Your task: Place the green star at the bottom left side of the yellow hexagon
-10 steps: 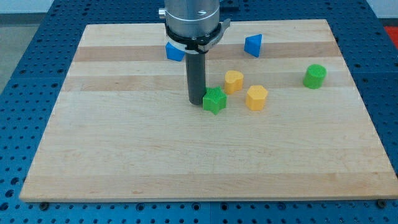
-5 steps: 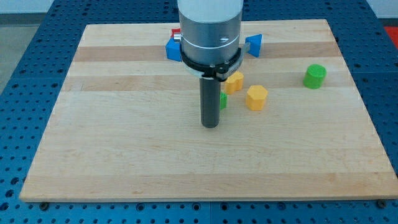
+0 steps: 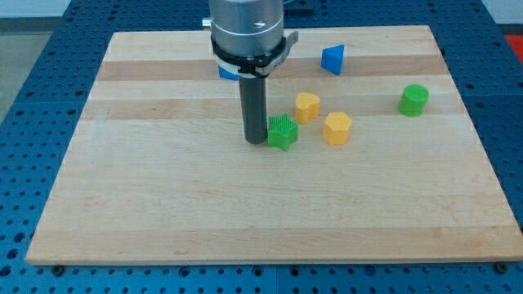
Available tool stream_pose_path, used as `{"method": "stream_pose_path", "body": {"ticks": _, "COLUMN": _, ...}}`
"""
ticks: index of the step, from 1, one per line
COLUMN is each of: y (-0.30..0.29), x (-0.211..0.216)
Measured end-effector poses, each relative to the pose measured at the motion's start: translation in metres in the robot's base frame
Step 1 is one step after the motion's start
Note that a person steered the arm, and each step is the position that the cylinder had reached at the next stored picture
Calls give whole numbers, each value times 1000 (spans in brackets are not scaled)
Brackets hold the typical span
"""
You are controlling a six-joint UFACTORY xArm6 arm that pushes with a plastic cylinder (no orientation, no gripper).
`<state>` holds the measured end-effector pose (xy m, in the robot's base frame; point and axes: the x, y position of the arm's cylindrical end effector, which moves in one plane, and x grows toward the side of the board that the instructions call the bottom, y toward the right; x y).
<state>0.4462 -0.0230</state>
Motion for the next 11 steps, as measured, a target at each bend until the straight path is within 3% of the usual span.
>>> {"method": "stream_pose_path", "body": {"ticks": 7, "y": 18, "x": 7}}
{"method": "stream_pose_path", "body": {"ticks": 9, "y": 18, "x": 41}}
{"method": "stream_pose_path", "body": {"ticks": 11, "y": 105, "x": 48}}
